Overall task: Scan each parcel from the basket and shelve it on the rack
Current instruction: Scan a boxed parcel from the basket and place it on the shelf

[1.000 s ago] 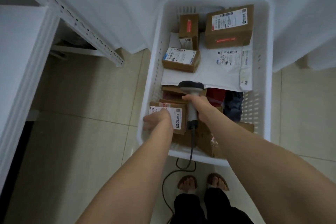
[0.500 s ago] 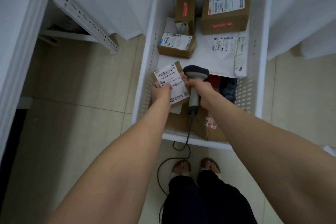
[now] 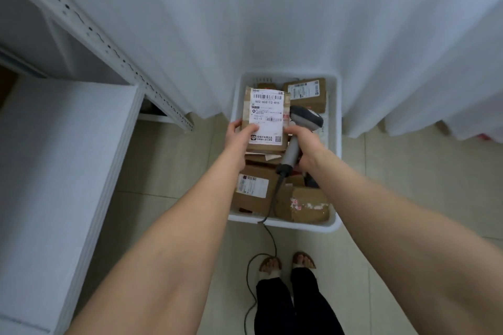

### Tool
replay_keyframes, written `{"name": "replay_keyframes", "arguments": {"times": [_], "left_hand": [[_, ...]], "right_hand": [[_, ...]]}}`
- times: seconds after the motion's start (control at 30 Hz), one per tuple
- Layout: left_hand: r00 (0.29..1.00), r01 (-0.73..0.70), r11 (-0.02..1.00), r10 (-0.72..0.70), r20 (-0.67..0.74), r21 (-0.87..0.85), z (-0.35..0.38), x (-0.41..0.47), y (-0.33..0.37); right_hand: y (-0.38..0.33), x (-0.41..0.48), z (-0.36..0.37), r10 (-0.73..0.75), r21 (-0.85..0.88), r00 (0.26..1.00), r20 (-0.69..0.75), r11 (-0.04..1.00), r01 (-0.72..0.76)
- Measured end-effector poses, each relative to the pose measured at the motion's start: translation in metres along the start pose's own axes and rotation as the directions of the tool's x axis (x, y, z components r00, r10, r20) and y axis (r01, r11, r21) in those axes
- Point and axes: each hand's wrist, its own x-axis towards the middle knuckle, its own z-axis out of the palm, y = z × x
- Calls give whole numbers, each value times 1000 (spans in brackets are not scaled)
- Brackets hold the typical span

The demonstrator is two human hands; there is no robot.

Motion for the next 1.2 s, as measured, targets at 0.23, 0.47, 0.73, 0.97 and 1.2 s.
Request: {"name": "replay_keyframes", "arguments": {"times": [0.23,0.47,0.73,0.97,1.2], "left_hand": [[980,-99,995,94,177,16,-12,-91,98],[938,-202,979,202,281,-29,-20,-169,157],[909,-289,953,304,284,-93,-25,-261,162],[902,-359,925,377,209,-123,-27,-336,116],[896,-395,908,415,161,-143,-29,-398,80]], "right_hand": [[-77,-119,17,-168,46,986,-5,985,168],[-110,-215,19,-273,116,960,58,957,265],[-107,-304,-8,-343,90,934,100,938,335],[-90,-394,-55,-462,105,862,210,887,450],[-63,-472,-80,-506,-90,817,276,833,547]]}}
